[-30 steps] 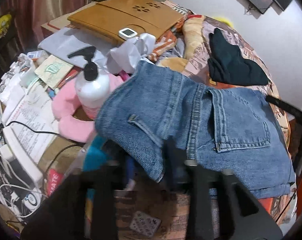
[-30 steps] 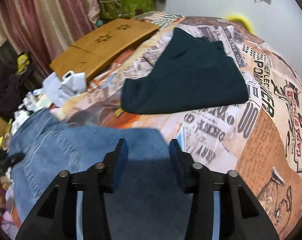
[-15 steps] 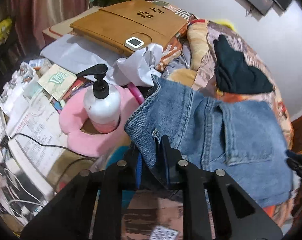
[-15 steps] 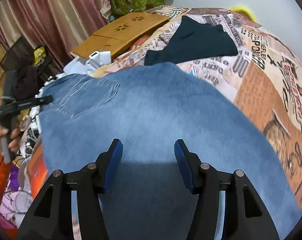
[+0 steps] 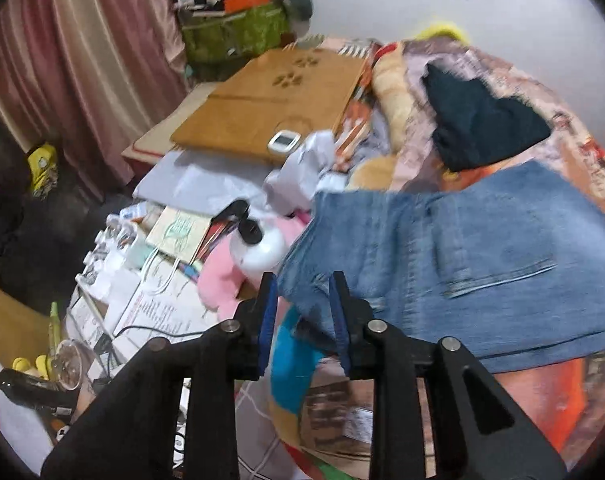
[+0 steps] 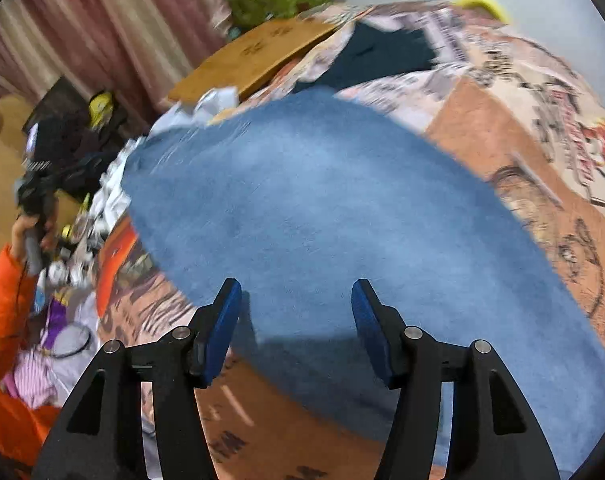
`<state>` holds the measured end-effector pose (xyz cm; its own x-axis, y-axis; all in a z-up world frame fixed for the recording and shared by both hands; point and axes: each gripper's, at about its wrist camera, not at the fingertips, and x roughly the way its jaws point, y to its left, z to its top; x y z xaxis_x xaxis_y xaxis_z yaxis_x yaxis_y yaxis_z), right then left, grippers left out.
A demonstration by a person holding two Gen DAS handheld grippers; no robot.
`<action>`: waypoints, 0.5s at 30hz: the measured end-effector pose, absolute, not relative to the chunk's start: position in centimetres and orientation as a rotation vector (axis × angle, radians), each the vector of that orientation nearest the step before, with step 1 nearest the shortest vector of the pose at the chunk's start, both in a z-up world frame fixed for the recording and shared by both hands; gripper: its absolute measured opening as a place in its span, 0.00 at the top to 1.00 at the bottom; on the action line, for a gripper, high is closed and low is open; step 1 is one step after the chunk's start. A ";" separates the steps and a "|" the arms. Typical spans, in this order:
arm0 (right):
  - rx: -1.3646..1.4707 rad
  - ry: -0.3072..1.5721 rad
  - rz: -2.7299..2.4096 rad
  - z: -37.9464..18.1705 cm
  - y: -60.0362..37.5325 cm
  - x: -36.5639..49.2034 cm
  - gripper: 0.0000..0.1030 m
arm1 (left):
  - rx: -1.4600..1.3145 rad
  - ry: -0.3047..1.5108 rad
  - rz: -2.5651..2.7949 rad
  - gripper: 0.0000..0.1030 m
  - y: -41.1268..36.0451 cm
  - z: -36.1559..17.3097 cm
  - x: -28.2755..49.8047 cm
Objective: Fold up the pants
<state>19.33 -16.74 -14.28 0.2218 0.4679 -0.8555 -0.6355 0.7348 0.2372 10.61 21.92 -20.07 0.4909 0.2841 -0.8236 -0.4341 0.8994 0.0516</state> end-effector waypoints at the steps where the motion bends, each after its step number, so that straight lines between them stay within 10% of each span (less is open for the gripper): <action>1: -0.154 1.096 0.744 -14.2 -17.3 20.0 0.47 | -0.176 0.948 0.430 0.66 21.6 -19.3 10.6; 8: 0.010 1.141 0.490 -18.3 -23.5 24.7 0.43 | -0.114 0.854 0.314 0.22 16.8 -15.9 13.2; 15: 0.030 1.147 0.356 -21.1 -31.8 21.2 0.39 | -0.052 0.932 0.158 0.14 10.0 -17.3 18.3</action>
